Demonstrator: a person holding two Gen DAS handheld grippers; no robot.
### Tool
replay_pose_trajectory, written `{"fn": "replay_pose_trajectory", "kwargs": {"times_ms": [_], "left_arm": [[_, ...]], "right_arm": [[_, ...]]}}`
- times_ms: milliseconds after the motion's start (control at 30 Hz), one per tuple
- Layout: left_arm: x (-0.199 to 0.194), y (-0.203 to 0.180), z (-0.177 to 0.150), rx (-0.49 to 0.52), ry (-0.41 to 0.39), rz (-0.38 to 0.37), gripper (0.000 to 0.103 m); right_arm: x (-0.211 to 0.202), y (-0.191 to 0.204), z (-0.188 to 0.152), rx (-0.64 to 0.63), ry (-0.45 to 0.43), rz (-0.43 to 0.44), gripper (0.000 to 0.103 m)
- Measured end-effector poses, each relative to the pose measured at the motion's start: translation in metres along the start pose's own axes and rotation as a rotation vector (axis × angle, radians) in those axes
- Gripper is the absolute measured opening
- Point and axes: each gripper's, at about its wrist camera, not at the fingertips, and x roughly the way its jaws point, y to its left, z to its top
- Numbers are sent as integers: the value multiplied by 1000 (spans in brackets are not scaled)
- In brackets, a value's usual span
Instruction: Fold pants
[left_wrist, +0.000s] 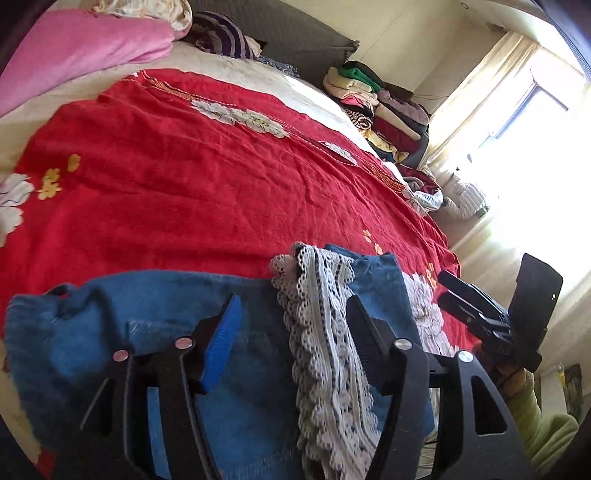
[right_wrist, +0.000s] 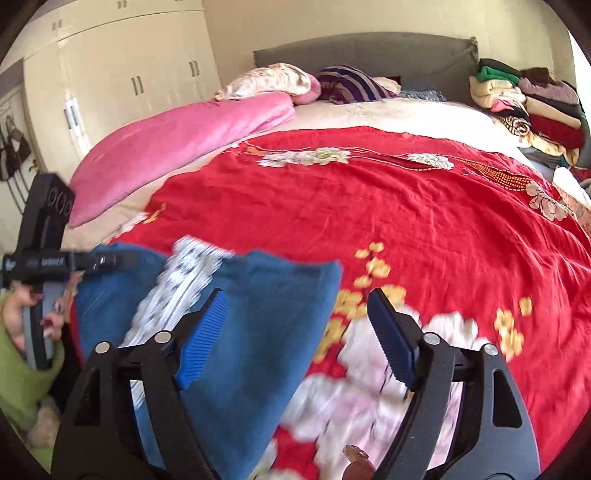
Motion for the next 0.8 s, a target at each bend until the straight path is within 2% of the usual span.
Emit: {"fn": "replay_pose_trajectory", "kwargs": {"times_ms": [100,267,333,600,800], "left_arm": [[-20,-4,-10,19,-19,21,71],[-46,-9,-31,33,-31,49,73],[-53,-10,-39,33,-37,64,86],[-66,-11,-61,21,-23,97,86],[-42,-12,-83,2,98,30,86]], "right_arm": [[-17,10,-9,-24,-6,-4,78],[-41,29,-20,-94,-7,1,79],[-47,37,-25,-118,-7,11,79],[-54,58,-42,-171,13,39,80],[-51,75,-59,-253,31,24,80]]}}
